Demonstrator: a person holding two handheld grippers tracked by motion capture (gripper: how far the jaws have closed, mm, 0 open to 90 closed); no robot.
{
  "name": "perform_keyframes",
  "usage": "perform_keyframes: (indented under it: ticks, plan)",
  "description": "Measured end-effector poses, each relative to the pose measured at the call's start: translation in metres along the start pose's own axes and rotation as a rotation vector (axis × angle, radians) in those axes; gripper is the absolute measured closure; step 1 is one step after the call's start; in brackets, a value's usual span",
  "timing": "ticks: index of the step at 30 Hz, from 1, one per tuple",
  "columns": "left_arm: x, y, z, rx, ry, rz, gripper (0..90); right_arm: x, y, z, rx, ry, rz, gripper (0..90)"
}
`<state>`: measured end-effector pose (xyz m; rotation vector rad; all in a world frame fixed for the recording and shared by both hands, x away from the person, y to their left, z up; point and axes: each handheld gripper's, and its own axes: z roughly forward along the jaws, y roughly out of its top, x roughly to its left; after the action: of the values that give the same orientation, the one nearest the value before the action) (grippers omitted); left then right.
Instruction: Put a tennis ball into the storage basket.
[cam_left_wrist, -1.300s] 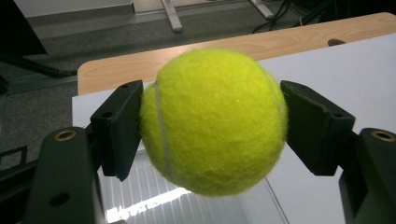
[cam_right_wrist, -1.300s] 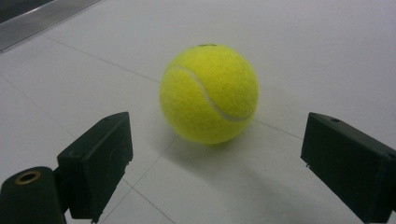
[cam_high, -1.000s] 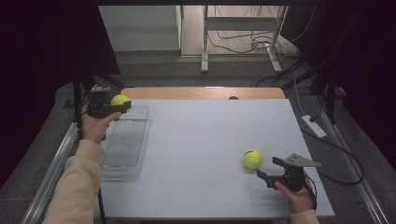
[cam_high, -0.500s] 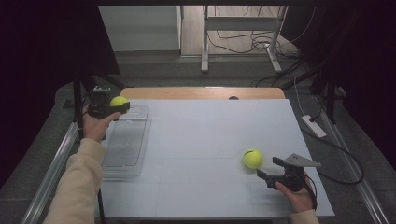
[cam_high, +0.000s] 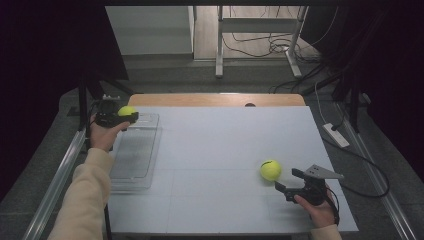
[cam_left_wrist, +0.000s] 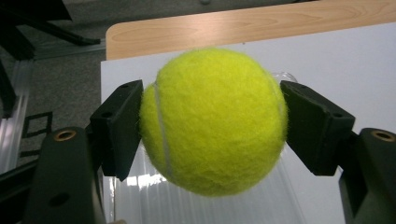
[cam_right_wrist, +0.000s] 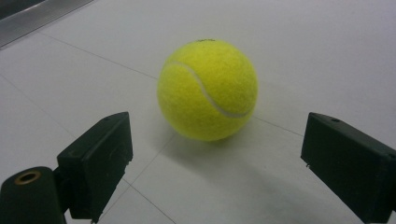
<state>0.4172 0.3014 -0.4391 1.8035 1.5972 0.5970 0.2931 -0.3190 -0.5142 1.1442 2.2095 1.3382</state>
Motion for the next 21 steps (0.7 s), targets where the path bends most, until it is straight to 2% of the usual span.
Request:
perform_keyframes:
  ticks: [7, 13, 21]
  plan:
    - [0.002, -0.001, 0.005, 0.028, 0.009, 0.003, 26.8, 0.000, 0.000, 0.000, 0.001, -0.001, 0.003, 8.7]
    - [0.003, -0.003, 0.014, 0.073, 0.015, 0.006, 26.8, 0.000, 0.000, 0.000, 0.003, -0.001, 0.001, 8.7]
    - [0.003, -0.006, 0.022, 0.101, 0.014, 0.001, 26.8, 0.000, -0.001, 0.000, 0.006, -0.003, 0.002, 8.7]
